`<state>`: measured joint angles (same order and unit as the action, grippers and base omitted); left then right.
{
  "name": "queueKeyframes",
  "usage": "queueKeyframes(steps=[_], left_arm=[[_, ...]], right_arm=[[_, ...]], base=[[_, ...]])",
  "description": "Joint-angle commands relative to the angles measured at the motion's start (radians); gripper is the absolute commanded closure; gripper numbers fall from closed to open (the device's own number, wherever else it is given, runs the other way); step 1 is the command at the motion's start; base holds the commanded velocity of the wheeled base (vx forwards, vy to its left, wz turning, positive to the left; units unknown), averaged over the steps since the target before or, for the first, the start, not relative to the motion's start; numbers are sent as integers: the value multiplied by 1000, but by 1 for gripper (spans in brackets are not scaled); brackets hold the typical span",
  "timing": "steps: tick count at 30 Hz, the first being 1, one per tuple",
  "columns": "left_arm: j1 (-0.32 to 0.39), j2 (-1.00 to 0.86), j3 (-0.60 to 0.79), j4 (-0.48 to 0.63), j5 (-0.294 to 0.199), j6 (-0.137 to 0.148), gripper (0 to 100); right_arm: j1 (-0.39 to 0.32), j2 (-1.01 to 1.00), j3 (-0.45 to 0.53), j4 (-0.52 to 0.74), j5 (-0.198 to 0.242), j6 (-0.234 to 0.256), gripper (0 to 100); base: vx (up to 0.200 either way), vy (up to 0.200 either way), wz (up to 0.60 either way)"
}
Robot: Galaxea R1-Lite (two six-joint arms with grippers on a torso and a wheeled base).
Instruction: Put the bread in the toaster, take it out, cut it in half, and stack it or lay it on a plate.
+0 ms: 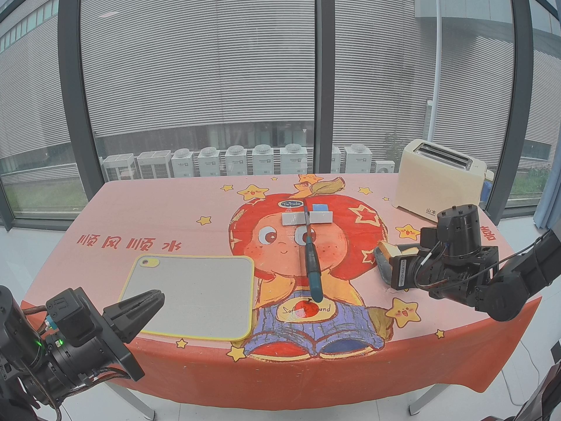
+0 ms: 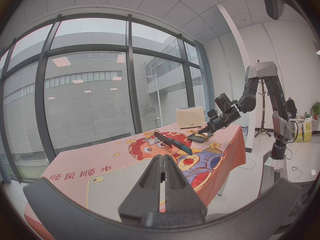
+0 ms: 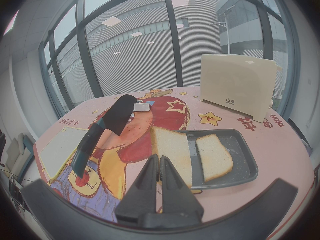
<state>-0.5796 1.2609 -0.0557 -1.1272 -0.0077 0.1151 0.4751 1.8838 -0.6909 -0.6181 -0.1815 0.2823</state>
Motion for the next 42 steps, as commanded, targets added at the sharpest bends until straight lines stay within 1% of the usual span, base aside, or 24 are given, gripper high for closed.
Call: queueKeyframes(steps=[1, 3, 5, 7, 9, 15, 19, 22, 30, 42], left_arm=[[0, 2, 1, 0, 0, 0, 100], [0, 2, 1, 0, 0, 0, 100], [0, 2, 2, 1, 0, 0, 100], [0, 2, 2, 1, 0, 0, 100], [0, 2, 2, 1, 0, 0, 100], [0, 2, 4, 3, 0, 0, 100], [0, 3, 7, 1, 0, 0, 100], [0, 3, 7, 1, 0, 0, 100], [0, 3, 7, 0, 0, 0, 100], [0, 3, 8, 1, 0, 0, 100]], right_arm=[[-16, 23, -9, 0, 2, 0, 100], [-23, 24, -10, 0, 5, 0, 100], [-39, 28, -24, 1, 42, 1, 100], [-49, 28, -29, 0, 63, 11, 100], [-53, 34, -32, 1, 74, 21, 100], [-56, 54, -45, 1, 74, 29, 100], [-79, 64, -53, 1, 76, 29, 100], [-82, 69, -59, 1, 76, 29, 100], [-84, 89, -64, 1, 76, 29, 100], [-105, 87, -65, 1, 74, 28, 100]], base=[[0, 0, 0], [0, 0, 0], [0, 0, 0], [0, 0, 0], [0, 0, 0], [0, 0, 0], [0, 0, 0], [0, 0, 0], [0, 0, 0], [0, 0, 0]])
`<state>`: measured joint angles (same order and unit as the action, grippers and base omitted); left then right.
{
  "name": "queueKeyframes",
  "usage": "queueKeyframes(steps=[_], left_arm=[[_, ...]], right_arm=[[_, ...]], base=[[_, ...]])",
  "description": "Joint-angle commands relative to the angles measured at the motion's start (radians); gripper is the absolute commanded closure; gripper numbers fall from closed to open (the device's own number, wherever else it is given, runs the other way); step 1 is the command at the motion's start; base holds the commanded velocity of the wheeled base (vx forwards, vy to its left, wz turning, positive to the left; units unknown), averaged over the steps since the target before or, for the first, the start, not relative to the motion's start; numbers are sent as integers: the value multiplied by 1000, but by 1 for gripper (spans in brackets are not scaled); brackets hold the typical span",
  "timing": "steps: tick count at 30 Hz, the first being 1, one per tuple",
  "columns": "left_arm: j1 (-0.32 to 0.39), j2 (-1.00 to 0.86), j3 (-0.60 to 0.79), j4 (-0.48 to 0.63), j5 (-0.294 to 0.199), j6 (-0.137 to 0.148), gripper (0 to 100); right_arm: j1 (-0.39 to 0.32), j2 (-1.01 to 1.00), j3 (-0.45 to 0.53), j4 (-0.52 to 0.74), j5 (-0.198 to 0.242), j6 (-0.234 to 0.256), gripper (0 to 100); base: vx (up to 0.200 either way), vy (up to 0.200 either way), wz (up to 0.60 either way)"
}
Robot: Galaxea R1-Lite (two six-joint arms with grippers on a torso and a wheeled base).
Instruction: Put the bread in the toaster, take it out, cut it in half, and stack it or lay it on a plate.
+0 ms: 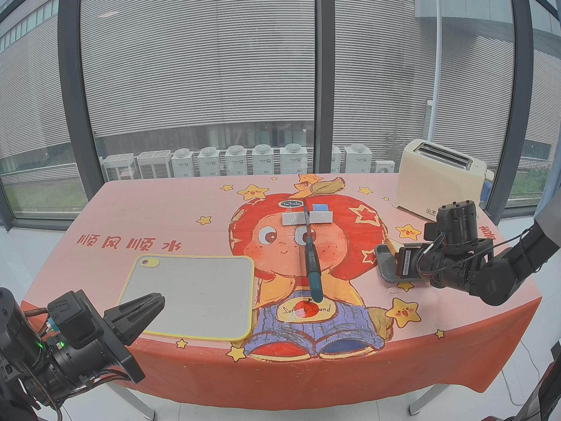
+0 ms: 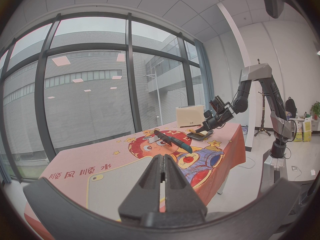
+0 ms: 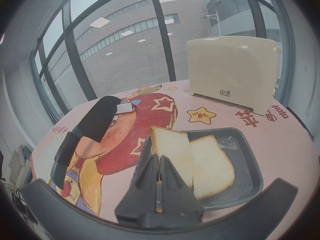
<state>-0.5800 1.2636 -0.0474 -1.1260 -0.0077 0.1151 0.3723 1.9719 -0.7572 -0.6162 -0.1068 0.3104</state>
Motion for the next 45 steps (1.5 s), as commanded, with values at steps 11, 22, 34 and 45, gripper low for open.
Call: queueKeyframes(steps=[11, 22, 34, 45], left_arm=[[0, 0, 0, -2, 0, 0, 100], [0, -1, 0, -2, 0, 0, 100], [0, -1, 1, 0, 0, 0, 100], [0, -1, 1, -2, 0, -2, 100]], right_arm=[[-4, -5, 3, 4, -13, -7, 100], [-9, -13, 6, 13, -60, -11, 100], [3, -4, 15, 15, -76, -13, 100], [17, 2, 16, 15, -76, -13, 100]], base=[[0, 0, 0], [0, 0, 0], [0, 0, 0], [0, 0, 0]])
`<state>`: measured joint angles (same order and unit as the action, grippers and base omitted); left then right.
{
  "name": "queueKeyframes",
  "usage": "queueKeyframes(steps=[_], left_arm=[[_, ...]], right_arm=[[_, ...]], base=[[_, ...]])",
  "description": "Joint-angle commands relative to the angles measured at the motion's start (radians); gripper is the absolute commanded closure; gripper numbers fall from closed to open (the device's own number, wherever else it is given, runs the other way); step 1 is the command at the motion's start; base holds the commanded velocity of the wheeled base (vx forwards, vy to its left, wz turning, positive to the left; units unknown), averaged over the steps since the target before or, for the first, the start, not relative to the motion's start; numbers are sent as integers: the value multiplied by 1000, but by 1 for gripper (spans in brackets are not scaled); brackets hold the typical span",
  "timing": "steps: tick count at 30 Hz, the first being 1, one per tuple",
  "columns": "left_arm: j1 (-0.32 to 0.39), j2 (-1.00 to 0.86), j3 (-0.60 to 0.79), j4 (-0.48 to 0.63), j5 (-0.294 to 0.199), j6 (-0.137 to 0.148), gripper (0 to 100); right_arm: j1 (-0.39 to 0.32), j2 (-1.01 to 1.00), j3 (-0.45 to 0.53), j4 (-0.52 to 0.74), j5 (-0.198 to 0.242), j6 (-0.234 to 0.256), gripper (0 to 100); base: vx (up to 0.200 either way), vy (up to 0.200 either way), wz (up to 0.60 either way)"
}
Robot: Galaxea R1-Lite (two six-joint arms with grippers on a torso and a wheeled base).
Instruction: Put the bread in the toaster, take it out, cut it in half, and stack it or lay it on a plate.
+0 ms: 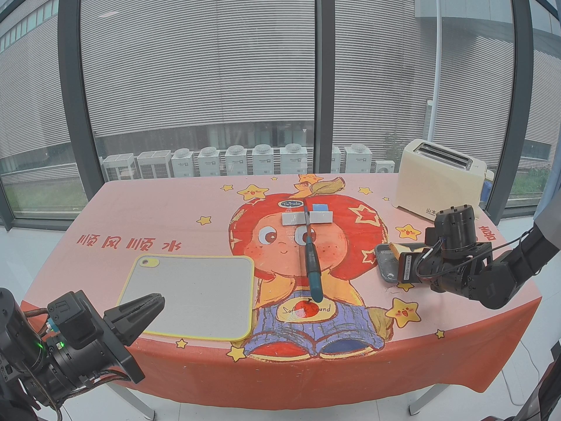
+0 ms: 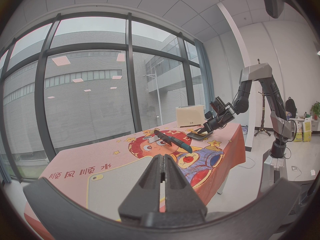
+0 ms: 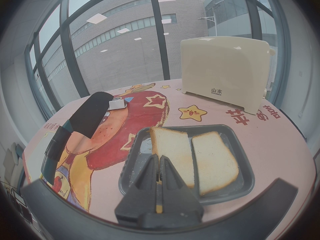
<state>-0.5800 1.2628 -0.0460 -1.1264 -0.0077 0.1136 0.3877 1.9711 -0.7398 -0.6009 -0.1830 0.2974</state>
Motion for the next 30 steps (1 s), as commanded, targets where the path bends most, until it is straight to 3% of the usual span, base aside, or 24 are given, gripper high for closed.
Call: queueKeyframes(steps=[1, 10, 26, 27, 30], left_arm=[[0, 0, 0, -1, 0, 0, 100], [0, 0, 3, -1, 0, 1, 100], [0, 0, 3, -1, 0, 1, 100], [2, 0, 1, -1, 0, 1, 100], [2, 0, 1, -3, 0, 1, 100]], right_arm=[[2, 3, -1, 0, -1, 0, 100], [2, 29, -3, -10, -36, 0, 100], [16, 32, 0, -10, -36, 2, 100], [16, 32, -1, -10, -36, 2, 0], [13, 32, -1, -13, -36, 2, 0]], base=[[0, 0, 0], [0, 0, 0], [0, 0, 0], [0, 0, 0], [0, 0, 0]])
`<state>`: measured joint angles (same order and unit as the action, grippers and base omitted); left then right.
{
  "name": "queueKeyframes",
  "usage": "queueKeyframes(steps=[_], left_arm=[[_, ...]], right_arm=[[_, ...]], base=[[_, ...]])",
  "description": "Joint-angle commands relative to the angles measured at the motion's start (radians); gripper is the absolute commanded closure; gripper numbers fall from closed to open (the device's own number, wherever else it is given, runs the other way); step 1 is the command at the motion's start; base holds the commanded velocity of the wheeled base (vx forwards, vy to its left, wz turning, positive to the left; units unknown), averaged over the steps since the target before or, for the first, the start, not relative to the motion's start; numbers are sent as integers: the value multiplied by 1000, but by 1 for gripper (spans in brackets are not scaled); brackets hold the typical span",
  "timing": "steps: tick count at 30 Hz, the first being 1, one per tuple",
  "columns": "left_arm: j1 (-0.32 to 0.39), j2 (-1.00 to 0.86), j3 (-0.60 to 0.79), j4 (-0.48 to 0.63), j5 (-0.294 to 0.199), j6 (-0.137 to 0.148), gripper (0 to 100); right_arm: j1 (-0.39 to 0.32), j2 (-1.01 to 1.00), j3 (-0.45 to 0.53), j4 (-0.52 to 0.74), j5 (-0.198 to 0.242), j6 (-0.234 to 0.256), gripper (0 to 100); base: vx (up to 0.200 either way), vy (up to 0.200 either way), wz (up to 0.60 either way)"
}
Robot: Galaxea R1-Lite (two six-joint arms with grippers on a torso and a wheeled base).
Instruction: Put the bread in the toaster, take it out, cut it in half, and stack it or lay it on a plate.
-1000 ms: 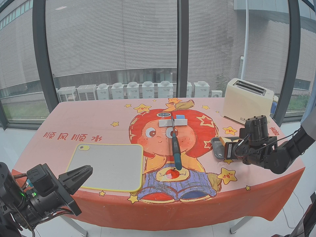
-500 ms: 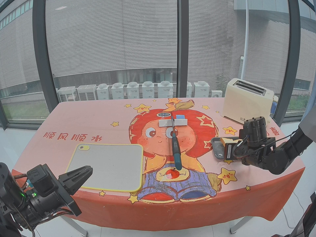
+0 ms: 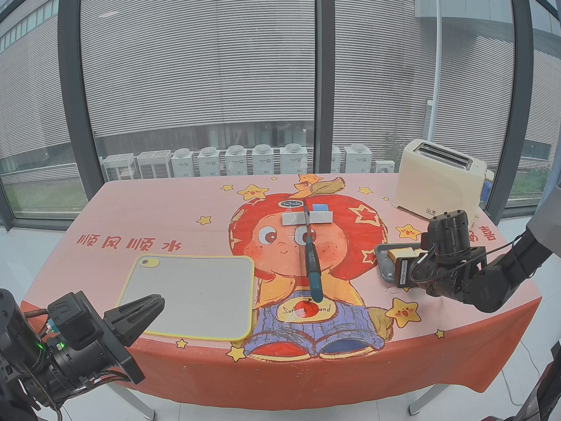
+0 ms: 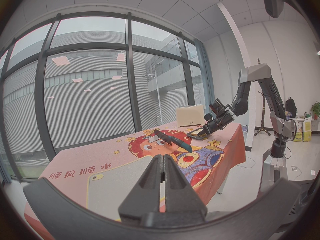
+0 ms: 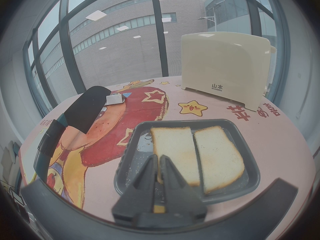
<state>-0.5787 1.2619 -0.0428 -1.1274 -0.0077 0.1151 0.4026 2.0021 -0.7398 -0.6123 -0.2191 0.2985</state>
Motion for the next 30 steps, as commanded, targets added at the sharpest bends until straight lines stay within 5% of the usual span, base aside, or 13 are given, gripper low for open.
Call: queueKeyframes(steps=[1, 30], left_arm=[[0, 1, -2, -2, 0, 0, 100], [0, 1, 0, 0, 0, 0, 100]], right_arm=[[-2, 1, -1, -1, 0, 1, 0], [5, -37, -1, -6, 0, 4, 0]], base=[[0, 0, 0], [0, 0, 0]])
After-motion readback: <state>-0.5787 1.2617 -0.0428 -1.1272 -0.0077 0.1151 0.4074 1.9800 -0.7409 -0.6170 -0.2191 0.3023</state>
